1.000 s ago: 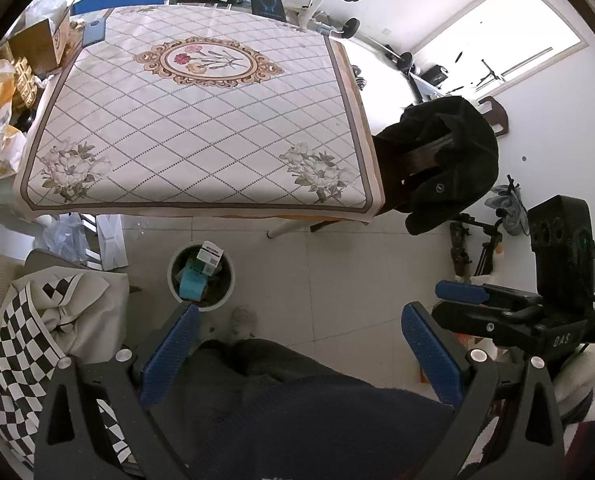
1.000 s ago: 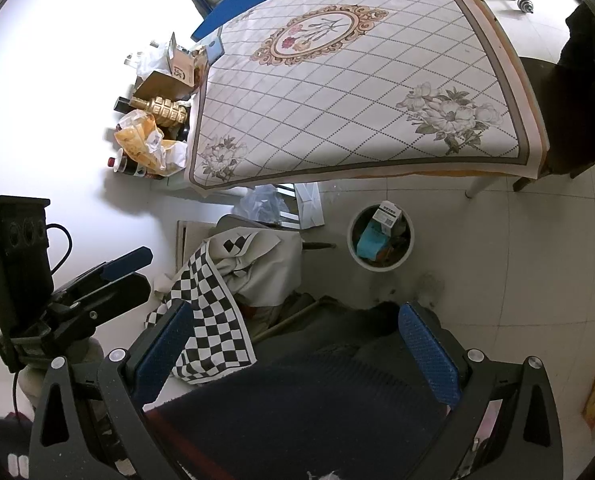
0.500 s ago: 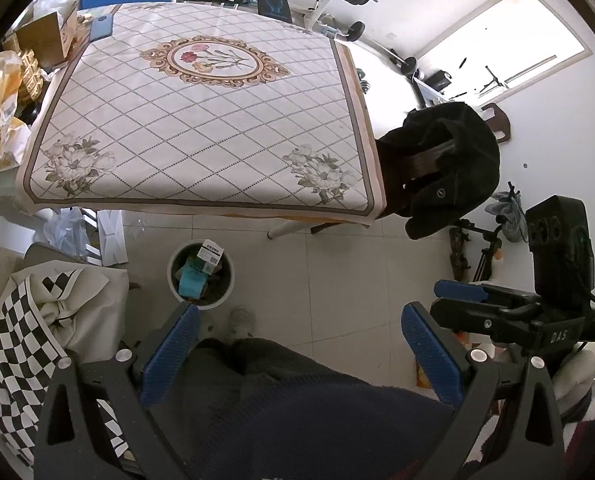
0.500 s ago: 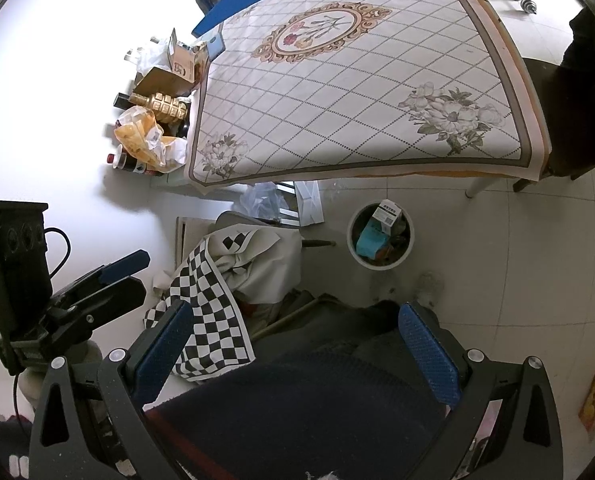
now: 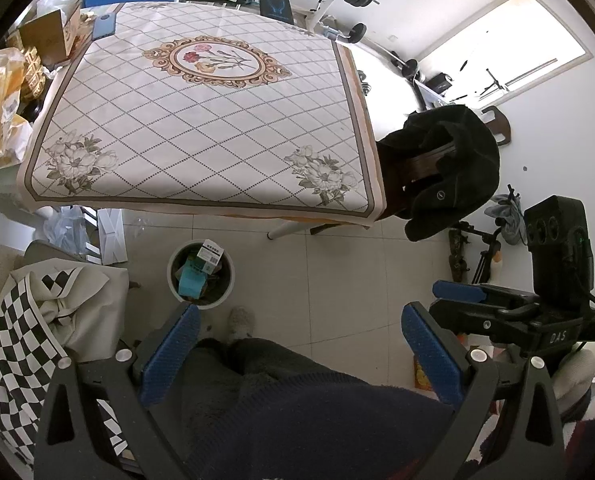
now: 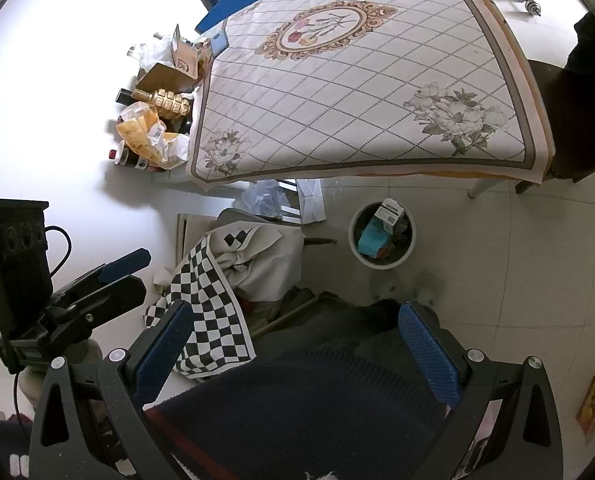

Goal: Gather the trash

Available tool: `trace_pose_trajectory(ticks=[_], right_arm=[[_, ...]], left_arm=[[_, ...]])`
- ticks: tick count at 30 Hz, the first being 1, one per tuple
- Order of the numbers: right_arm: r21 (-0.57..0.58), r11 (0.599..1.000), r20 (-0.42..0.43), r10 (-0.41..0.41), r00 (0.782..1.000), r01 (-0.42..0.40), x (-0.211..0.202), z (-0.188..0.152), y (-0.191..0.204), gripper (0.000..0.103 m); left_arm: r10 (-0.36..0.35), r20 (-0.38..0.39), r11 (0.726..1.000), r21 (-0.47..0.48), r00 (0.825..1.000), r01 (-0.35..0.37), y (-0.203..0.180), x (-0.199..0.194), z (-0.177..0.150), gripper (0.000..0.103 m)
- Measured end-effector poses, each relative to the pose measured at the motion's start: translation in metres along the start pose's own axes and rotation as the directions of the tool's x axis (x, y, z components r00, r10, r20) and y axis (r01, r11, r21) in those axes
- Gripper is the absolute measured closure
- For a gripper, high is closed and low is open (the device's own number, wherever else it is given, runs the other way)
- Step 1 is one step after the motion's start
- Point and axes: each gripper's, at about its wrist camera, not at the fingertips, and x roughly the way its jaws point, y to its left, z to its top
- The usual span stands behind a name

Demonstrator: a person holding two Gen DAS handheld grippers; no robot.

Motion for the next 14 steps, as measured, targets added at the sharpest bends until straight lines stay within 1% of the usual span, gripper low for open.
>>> trace_pose_trajectory(ticks=[14], right_arm=[[-0.004,1.000,-0.003,0.001,1.000,-0.001,-0.0021,0.0010,0.0026,0.000]], left_arm=[[0.000,0.005,1.000,-0.004,1.000,0.000,0.0003,-0.0020,-0.0009,0.000]])
